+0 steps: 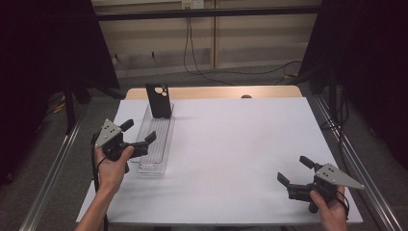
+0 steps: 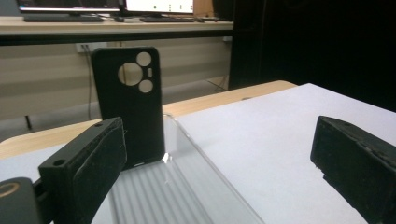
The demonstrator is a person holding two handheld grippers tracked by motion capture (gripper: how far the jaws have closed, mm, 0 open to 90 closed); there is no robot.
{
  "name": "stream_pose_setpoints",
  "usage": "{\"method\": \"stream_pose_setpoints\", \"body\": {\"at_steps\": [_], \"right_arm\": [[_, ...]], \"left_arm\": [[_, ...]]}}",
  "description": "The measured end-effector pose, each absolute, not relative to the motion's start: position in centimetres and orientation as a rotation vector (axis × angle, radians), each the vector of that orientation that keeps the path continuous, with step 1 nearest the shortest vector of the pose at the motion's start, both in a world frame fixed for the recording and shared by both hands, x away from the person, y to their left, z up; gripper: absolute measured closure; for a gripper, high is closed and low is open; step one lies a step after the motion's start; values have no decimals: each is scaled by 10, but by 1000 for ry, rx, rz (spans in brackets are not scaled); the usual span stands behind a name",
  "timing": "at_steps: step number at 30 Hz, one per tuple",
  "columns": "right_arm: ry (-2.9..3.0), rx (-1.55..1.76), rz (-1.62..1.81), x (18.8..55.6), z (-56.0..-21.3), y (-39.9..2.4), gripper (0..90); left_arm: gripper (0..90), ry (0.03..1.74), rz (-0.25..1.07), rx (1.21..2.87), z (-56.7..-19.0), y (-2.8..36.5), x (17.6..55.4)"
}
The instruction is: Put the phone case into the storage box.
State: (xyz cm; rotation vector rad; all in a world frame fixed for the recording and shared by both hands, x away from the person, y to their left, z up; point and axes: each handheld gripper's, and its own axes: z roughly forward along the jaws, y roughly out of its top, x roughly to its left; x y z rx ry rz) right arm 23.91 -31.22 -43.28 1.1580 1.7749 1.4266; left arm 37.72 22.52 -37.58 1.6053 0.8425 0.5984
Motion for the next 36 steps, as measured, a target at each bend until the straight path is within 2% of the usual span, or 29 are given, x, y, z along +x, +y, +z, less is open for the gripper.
{"method": "stream_pose_setpoints", "body": {"at_steps": [36], "right_arm": [[1780, 1156, 1425, 236, -433, -311, 1]], "left_arm": [[32, 944, 610, 1611, -416, 245, 304]]}}
